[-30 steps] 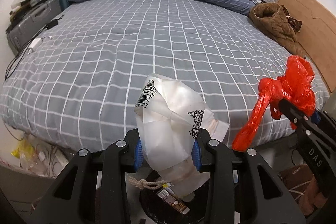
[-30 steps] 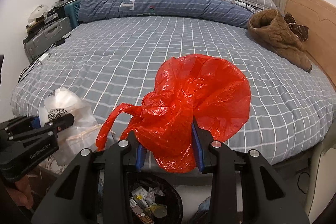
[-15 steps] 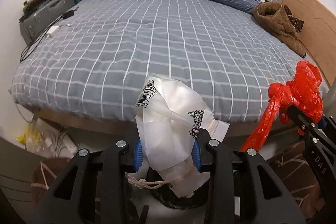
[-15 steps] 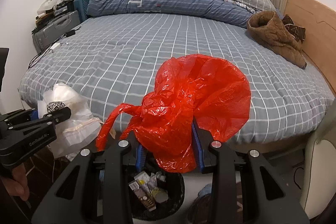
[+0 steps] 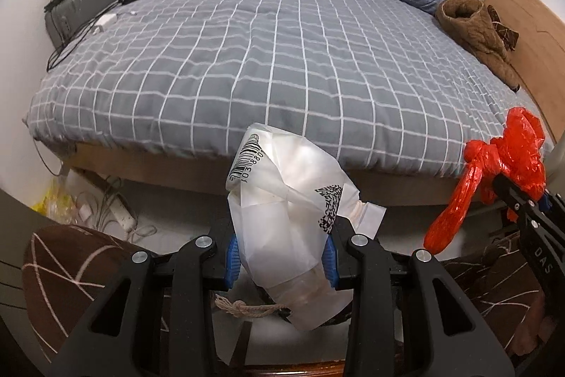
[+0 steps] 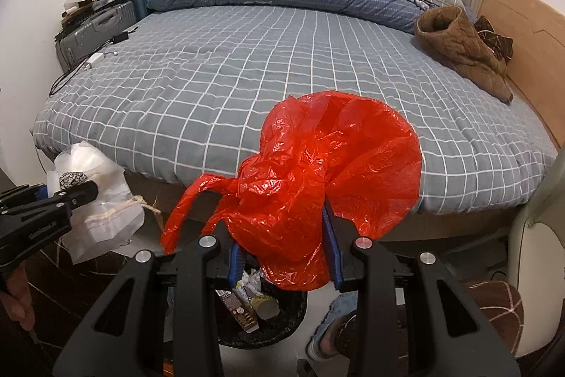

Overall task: Collect trash
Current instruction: 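Lift and carry the red and white bags with both tools toward the bin, then open the right tool over the bin while the left tool releases the white bag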

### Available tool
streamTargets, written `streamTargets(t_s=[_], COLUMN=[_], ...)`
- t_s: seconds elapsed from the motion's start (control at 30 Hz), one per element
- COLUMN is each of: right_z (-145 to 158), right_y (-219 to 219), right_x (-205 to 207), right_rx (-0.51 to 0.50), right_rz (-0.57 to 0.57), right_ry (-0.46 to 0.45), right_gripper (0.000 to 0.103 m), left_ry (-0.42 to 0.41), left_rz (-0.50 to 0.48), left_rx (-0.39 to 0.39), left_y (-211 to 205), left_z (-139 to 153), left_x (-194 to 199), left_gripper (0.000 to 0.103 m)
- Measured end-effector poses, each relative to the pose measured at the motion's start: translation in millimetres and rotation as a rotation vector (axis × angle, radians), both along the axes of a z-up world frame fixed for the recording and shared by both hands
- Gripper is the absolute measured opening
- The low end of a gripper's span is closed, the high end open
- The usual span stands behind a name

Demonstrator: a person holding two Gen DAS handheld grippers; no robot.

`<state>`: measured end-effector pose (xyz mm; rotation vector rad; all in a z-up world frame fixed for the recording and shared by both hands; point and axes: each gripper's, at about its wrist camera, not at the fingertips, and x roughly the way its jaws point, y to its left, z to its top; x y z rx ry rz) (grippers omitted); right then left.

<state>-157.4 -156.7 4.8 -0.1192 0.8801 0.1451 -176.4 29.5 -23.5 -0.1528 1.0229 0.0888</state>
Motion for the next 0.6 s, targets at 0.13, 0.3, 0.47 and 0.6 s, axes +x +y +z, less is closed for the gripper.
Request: streamTargets(t_s=[0.13, 0.3, 0.47, 0.6], right_z=[-16.2, -44.9, -76.7, -101.4], right_y=[1.7, 10.2, 16.6, 15.5], right_x=[1.2, 4.6, 13.6, 20.3], right_rx=[0.002, -0.010, -0.034, -0.047], right_rz=[0.001, 0.015, 0.032, 0.031], right_ry=[0.028, 0.069, 0.123, 0.165], right_gripper=[0.035, 0.035, 0.035, 0.035], left_ry=[0.024, 0.055, 0.089, 0.130], left_rz=[-0.003, -0.034, -0.045, -0.047], left_rx=[-0.005, -0.003, -0.018, -0.043], left_y=[-2.3, -4.9, -5.0, -4.1], left_z=[-14.9, -45.5, -73.0, -96.6], left_x=[1.5, 12.3, 23.3, 31.6], left_gripper=[0.035, 0.035, 0.035, 0.035])
